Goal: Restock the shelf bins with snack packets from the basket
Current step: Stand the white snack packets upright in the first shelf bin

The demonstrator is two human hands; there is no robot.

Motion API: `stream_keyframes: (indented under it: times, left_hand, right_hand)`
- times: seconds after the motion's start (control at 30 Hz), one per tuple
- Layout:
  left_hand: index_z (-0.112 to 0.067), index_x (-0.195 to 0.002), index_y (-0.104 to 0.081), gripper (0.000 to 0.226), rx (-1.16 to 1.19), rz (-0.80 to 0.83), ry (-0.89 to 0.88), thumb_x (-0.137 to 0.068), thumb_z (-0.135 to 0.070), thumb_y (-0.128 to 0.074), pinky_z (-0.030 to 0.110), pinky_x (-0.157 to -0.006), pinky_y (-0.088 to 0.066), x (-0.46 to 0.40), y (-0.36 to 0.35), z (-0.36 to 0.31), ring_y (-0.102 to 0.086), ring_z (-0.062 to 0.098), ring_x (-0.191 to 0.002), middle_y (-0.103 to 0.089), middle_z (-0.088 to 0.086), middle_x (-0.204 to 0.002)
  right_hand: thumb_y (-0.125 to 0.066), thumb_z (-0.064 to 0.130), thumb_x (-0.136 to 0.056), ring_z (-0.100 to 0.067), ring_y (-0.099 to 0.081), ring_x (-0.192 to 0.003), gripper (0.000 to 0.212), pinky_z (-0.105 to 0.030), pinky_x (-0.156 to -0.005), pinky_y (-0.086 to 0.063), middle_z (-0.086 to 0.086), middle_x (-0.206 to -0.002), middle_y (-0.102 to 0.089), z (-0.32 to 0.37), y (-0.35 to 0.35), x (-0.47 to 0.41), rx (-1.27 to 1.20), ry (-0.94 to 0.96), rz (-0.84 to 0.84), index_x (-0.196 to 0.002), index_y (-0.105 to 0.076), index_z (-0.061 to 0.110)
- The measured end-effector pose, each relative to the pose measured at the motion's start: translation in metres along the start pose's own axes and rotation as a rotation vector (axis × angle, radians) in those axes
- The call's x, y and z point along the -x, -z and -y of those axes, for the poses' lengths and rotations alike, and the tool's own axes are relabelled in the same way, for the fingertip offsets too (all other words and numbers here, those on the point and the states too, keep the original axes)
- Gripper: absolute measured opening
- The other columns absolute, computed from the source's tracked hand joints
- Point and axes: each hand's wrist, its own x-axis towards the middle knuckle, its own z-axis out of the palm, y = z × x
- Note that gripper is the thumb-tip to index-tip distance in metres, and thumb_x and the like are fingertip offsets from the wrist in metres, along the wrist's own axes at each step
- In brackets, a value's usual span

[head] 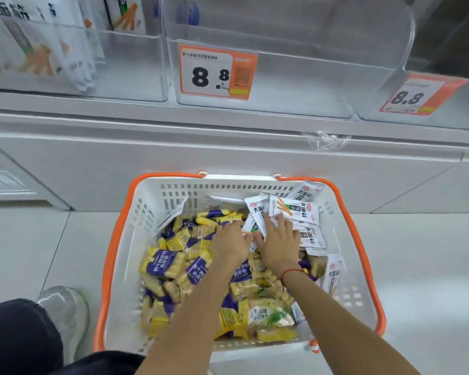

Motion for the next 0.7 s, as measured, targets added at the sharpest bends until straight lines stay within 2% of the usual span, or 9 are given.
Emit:
stream_keyframes:
  times: [0.07, 0.17, 0.27, 0.37, 0.47, 0.53, 0.6, 0.67, 0.7]
  left_hand:
    - [-0.015, -0.132, -0.05, 0.042, 0.09, -0.027, 0.057, -0.095, -0.036, -0.054, 0.042, -0.095, -0.045, -0.004, -0.006, -0.002, -0.046, 0.028, -0.121, -0.06, 0.005, -0.125]
    - [-0.016, -0.12, -0.06, 0.034, 0.142, 0.016, 0.097, -0.093, -0.036, -0.057, 0.04, -0.093, -0.047, -0.009, -0.006, -0.002, -0.051, 0.026, -0.115, -0.064, 0.005, -0.117]
    - [-0.017, -0.124, -0.058, 0.034, 0.12, 0.072, 0.12, -0.097, -0.035, -0.052, 0.039, -0.099, -0.042, -0.004, 0.002, 0.003, -0.042, 0.027, -0.126, -0.06, 0.005, -0.125]
    - [-0.016, -0.13, -0.054, 0.037, 0.111, 0.082, 0.107, -0.099, -0.035, -0.047, 0.041, -0.101, -0.042, 0.008, 0.014, 0.009, -0.045, 0.026, -0.126, -0.057, 0.004, -0.13]
    - [-0.012, -0.129, -0.053, 0.035, 0.242, 0.05, 0.126, -0.101, -0.031, -0.044, 0.034, -0.093, -0.044, 0.028, 0.031, 0.013, -0.053, 0.023, -0.114, -0.058, 0.007, -0.125]
    - [-0.008, -0.128, -0.052, 0.034, 0.347, 0.053, 0.182, -0.101, -0.027, -0.043, 0.029, -0.076, -0.043, 0.036, 0.039, 0.019, -0.056, 0.018, -0.088, -0.06, 0.009, -0.114]
    - [0.001, -0.12, -0.055, 0.029, 0.515, 0.039, 0.281, -0.099, -0.016, -0.046, 0.028, -0.062, -0.04, 0.043, 0.048, 0.025, -0.049, 0.016, -0.068, -0.06, 0.019, -0.105]
    - [0.004, -0.101, -0.058, 0.013, 0.745, 0.064, 0.366, -0.095, -0.004, -0.051, 0.034, -0.065, -0.047, 0.051, 0.061, 0.031, -0.053, 0.023, -0.073, -0.06, 0.024, -0.1]
    - [0.002, -0.101, -0.057, 0.009, 0.867, 0.106, 0.384, -0.094, 0.0, -0.052, 0.036, -0.07, -0.051, 0.056, 0.068, 0.033, -0.057, 0.026, -0.082, -0.062, 0.02, -0.101]
  right_hand:
    - [-0.032, 0.047, -0.099, -0.028, -0.027, -0.133, 0.054, -0.045, -0.101, -0.031, -0.007, -0.148, -0.028, 0.002, 0.002, -0.003, 0.035, -0.031, -0.007, -0.147, -0.025, 0.024]
    - [-0.037, 0.041, -0.099, -0.03, -0.031, -0.13, 0.046, -0.045, -0.1, -0.035, -0.007, -0.144, -0.031, 0.001, 0.01, -0.006, 0.061, -0.023, 0.027, -0.142, -0.034, 0.023]
    - [-0.04, 0.029, -0.1, -0.03, -0.042, -0.123, 0.032, -0.043, -0.098, -0.037, -0.009, -0.14, -0.037, -0.001, 0.014, 0.001, 0.137, 0.085, 0.029, -0.127, -0.053, 0.017]
    - [-0.045, 0.021, -0.099, -0.024, -0.057, -0.1, 0.022, -0.032, -0.08, -0.042, -0.004, -0.125, -0.046, -0.006, 0.016, 0.011, 0.102, 0.209, 0.028, -0.101, -0.065, 0.012]
    - [-0.043, 0.03, -0.1, -0.023, -0.059, -0.094, 0.031, -0.027, -0.068, -0.038, -0.001, -0.102, -0.049, -0.008, 0.023, 0.023, 0.028, 0.273, 0.064, -0.093, -0.064, 0.01]
    - [-0.042, 0.033, -0.1, -0.024, -0.06, -0.091, 0.033, -0.026, -0.065, -0.038, 0.001, -0.085, -0.045, -0.006, 0.03, 0.028, 0.006, 0.274, 0.085, -0.082, -0.059, 0.011]
    - [-0.044, 0.03, -0.098, -0.026, -0.057, -0.08, 0.037, -0.025, -0.058, -0.034, 0.001, -0.072, -0.043, -0.003, 0.045, 0.026, -0.036, 0.218, 0.061, -0.065, -0.046, 0.014]
    - [-0.046, 0.026, -0.097, -0.023, -0.05, -0.061, 0.045, -0.024, -0.054, -0.033, 0.001, -0.06, -0.041, 0.0, 0.063, 0.02, -0.166, 0.146, 0.05, -0.055, -0.037, 0.015]
    - [-0.047, 0.023, -0.097, -0.019, -0.043, -0.052, 0.049, -0.024, -0.05, -0.031, 0.001, -0.054, -0.038, 0.002, 0.071, 0.019, -0.268, 0.118, 0.062, -0.051, -0.034, 0.016]
